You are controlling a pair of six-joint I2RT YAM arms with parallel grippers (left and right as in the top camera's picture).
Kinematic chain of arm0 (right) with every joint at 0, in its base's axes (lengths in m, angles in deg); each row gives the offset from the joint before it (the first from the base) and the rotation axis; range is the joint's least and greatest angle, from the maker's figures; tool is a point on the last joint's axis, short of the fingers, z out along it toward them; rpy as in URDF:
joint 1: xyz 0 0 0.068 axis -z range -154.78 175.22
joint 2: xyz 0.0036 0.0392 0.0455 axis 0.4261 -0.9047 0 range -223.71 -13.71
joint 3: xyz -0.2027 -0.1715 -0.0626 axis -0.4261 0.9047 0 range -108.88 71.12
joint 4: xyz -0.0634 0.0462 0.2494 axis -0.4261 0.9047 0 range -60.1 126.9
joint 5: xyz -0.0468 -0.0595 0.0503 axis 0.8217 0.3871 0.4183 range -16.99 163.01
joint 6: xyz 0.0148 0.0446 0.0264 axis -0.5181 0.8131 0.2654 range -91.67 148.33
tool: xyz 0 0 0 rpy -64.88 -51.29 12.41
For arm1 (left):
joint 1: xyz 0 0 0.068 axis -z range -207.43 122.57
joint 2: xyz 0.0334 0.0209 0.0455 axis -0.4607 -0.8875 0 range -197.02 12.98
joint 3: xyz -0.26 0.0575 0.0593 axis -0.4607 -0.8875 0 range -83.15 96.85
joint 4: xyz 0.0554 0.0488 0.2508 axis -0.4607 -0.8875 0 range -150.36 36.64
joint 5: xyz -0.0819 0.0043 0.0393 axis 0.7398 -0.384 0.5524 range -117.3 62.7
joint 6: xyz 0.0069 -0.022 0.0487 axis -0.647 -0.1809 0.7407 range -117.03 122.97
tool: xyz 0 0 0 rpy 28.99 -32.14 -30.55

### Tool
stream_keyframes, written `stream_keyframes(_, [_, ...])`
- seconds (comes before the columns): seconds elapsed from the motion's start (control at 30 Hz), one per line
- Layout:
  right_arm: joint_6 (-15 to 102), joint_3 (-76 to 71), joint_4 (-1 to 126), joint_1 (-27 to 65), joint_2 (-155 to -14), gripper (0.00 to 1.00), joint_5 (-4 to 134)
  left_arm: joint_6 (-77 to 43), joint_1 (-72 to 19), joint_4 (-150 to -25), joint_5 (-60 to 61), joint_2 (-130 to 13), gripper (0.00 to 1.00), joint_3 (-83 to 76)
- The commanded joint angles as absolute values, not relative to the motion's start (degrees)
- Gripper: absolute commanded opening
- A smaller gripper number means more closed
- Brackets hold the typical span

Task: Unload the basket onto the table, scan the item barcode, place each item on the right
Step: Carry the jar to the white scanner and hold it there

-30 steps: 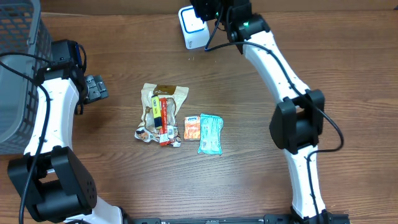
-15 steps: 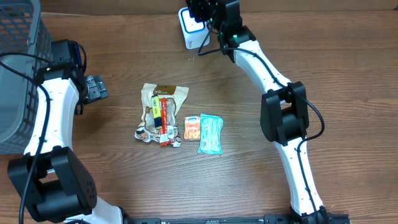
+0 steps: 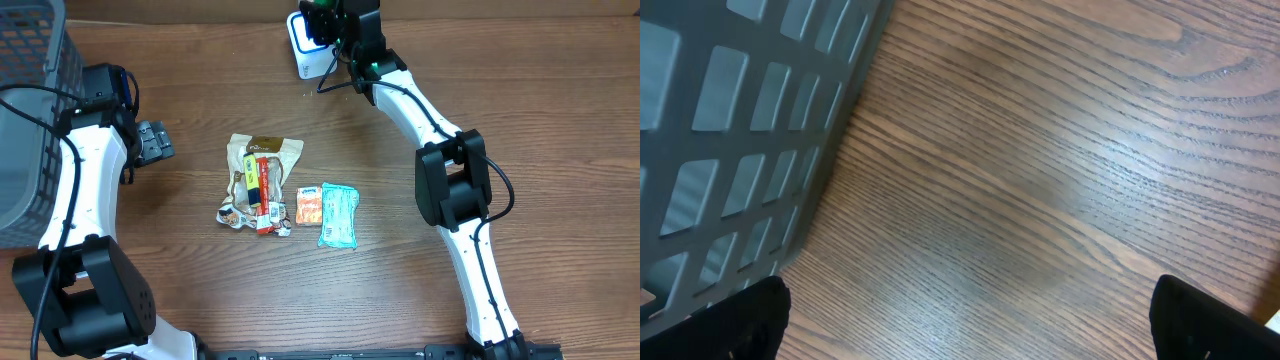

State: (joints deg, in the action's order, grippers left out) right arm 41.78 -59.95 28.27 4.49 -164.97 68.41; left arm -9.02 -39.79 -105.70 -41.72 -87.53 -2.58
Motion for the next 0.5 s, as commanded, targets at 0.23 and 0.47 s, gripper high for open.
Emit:
stream_keyframes(0.23, [42.6, -60.2, 27.2, 4.0, -165.8, 0.04, 69.0, -8.8, -39.4, -105.6, -42.3, -86.7, 1.00, -1.7])
stream_keyframes(0.47, [44.2, -60.2, 24.0, 4.1, -164.2, 0.04, 68.9, -8.8, -39.4, -105.6, -42.3, -86.7, 1.00, -1.7])
